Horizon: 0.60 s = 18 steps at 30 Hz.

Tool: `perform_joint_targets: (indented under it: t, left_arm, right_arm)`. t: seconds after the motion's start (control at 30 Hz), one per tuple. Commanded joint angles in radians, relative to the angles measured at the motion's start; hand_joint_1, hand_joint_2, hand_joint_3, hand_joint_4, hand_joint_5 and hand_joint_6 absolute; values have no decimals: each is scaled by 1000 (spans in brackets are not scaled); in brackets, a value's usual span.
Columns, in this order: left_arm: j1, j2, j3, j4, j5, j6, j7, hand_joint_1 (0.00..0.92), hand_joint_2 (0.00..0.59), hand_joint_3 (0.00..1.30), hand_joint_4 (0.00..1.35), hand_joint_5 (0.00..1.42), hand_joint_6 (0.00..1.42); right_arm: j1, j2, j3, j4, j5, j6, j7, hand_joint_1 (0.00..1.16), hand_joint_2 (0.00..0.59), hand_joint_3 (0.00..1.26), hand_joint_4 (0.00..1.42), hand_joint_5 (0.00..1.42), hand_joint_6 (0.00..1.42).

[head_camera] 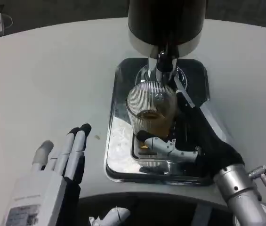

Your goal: Grasp the cup under the faucet to collect the drink, then remove the cup.

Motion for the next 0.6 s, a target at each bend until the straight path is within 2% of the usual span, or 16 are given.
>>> perform_joint_targets:
  t: [0.03,0.23,0.37,0.47,0.5,0.6]
  left_arm:
    - [16,-2,9,-17,0,13,-14,0,155,9,0,124,0]
    - [15,-4,15,-29,3,23,-22,0,154,14,0,124,0]
    - [17,-1,21,-37,6,25,-27,0,154,16,0,124,0]
    - [18,-4,28,-40,3,31,-31,0,154,19,0,124,0]
    - [16,-4,29,-40,2,32,-32,0,154,21,0,124,0]
    - [11,-3,32,-42,1,37,-37,0,155,24,0,124,0]
  right_arm:
    - [-25,15,8,42,6,2,-7,699,188,0,49,130,228]
    - [-47,36,13,72,18,7,-10,713,179,0,111,183,259]
    - [-60,48,13,89,25,8,-20,745,179,60,235,276,352]
    - [-62,59,8,97,39,9,-25,798,175,136,319,365,546]
    - [-62,61,6,99,43,10,-27,815,172,150,337,413,679]
    - [-65,72,4,113,58,5,-33,899,176,211,412,551,948]
